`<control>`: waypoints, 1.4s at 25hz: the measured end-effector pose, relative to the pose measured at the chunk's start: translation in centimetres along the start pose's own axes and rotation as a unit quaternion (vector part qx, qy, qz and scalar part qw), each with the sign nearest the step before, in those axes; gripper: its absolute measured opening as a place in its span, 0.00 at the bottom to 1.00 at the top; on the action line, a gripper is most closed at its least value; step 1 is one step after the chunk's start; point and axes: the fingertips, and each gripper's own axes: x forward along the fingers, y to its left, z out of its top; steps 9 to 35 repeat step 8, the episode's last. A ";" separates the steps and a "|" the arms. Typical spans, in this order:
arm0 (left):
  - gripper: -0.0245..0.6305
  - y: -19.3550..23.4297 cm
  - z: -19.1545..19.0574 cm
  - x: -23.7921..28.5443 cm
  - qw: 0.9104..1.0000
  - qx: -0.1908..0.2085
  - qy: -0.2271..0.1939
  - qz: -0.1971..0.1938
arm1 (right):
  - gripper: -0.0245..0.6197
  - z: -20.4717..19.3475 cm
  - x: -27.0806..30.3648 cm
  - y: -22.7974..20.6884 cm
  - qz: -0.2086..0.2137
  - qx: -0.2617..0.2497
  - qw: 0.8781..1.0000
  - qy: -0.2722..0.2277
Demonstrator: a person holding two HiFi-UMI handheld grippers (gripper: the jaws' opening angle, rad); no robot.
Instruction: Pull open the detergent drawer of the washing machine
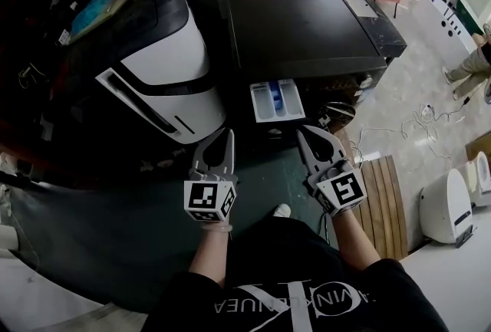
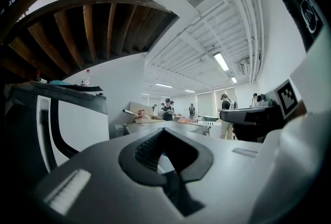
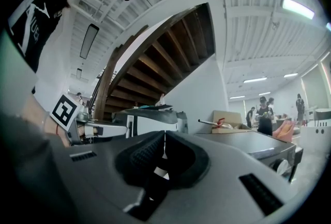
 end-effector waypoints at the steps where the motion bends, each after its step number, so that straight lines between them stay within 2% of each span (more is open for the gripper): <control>1: 0.05 0.0 0.0 0.0 1.000 0.000 0.000 0.000 | 0.06 0.0 0.0 0.0 0.000 0.000 1.000 0.001; 35: 0.05 0.1 -0.4 -0.4 1.000 -0.002 0.006 0.001 | 0.06 -0.2 -0.2 0.5 -0.001 0.000 1.000 0.006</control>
